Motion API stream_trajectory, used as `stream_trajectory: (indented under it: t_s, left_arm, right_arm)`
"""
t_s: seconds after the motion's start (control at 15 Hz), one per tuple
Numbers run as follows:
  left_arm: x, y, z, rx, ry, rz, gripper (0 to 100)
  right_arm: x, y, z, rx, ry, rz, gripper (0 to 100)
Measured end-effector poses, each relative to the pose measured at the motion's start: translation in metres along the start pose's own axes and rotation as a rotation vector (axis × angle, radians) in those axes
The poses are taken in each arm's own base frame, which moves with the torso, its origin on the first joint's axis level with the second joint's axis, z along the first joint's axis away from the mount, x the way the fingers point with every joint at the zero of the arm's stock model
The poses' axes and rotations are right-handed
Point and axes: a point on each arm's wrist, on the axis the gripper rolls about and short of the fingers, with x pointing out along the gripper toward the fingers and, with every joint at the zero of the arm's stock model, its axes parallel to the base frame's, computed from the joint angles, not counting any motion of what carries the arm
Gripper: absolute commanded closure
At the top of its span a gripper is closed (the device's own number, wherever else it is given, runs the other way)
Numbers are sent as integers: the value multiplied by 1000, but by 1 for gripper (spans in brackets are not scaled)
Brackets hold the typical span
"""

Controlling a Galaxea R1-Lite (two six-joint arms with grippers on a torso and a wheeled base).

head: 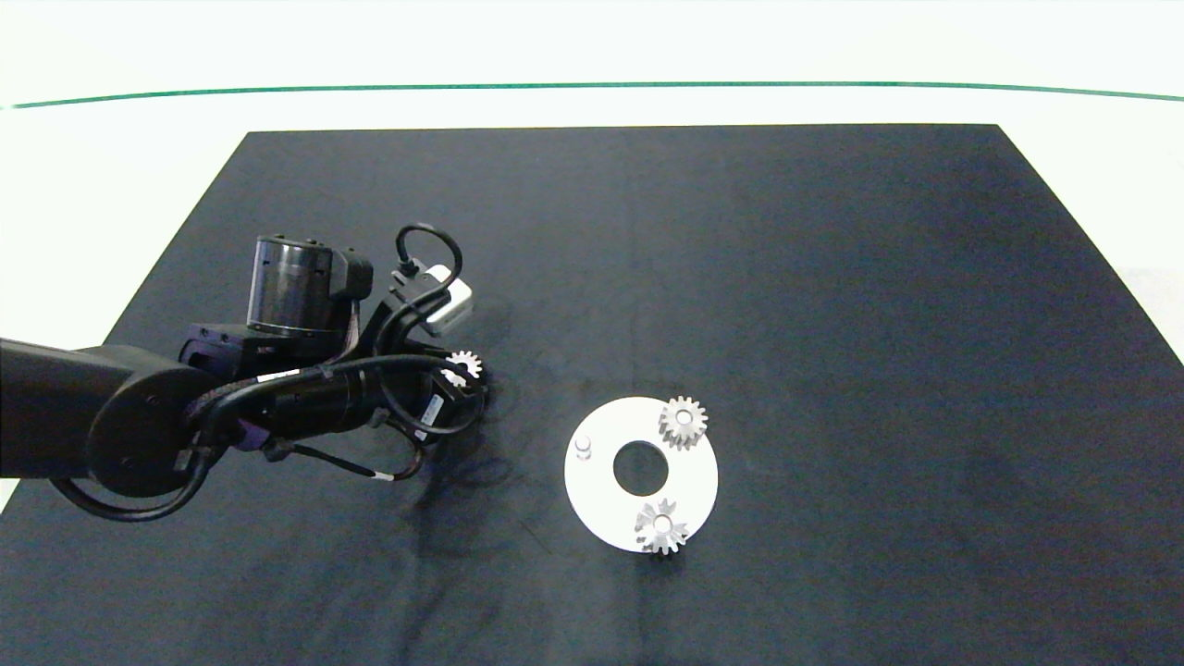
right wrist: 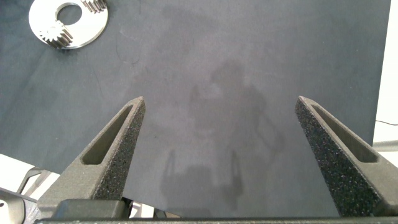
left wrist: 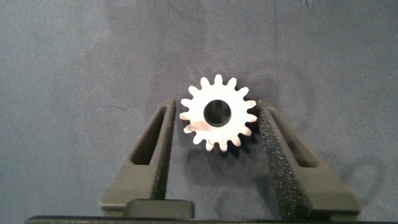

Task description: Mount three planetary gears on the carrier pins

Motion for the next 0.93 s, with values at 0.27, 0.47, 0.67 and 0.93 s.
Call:
stream_trajectory:
  t_s: [0.27, 0.47, 0.67, 0.93]
  left_arm:
    - [0, -1, 1, 2, -5, -1, 60]
    - [0, -1, 1, 2, -4, -1, 66]
    - [0, -2, 1, 3, -3, -3, 72]
    - [0, -3, 0, 3, -1, -6, 81]
  right_arm:
    - [0, 0, 0, 0, 0, 0, 0]
    - [0, 0, 0, 1, -1, 0, 0]
    - [0, 0, 0, -1, -1, 0, 0]
    - [-1, 0, 2, 0, -5, -2, 0]
